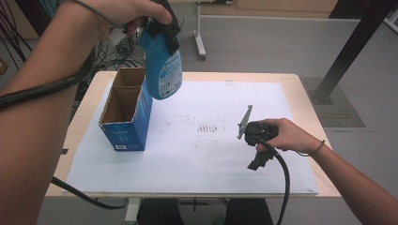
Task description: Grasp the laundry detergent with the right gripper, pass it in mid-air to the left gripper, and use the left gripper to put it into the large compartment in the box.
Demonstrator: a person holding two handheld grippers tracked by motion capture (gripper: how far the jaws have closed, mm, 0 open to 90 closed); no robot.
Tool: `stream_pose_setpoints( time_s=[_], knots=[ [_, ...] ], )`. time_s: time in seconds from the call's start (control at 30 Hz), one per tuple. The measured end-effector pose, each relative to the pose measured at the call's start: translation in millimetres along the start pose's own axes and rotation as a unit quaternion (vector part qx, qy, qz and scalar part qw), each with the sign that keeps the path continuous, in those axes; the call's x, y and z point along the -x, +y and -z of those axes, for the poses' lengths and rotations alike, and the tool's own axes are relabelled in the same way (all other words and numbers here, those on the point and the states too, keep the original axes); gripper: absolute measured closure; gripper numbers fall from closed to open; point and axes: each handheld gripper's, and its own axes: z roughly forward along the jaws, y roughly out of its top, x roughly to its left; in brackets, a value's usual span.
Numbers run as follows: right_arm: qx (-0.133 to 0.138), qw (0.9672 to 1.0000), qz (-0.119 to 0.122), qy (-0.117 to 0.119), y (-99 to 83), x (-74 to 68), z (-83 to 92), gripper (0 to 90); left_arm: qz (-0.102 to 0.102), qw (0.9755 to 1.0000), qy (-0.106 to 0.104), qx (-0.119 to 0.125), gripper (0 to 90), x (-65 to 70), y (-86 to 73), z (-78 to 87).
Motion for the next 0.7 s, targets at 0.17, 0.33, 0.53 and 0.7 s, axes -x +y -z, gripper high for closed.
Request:
stream_pose_setpoints(
  time_s=[0.17,0.33,0.53,0.7],
  knots=[
    [0.002,1.0000,-0.005,0.001,1.2,-0.5,-1.6,9.0,0.041,0.9989,0.021,-0.004,38.3,-18.3,1.0,0.4],
    [0.004,1.0000,-0.006,0.000,3.9,-1.2,-2.0,9.1,0.088,0.9959,0.021,-0.003,38.2,-41.6,0.5,0.1],
    [0.007,1.0000,0.000,0.001,6.0,-1.7,-2.6,9.1,0.130,0.9909,0.030,-0.017,38.3,-69.6,-4.2,-8.3],
    [0.009,1.0000,-0.001,-0.001,4.7,-1.1,-1.9,9.0,0.169,0.9846,0.037,-0.021,38.3,-93.5,-11.8,-15.6]
  ],
)
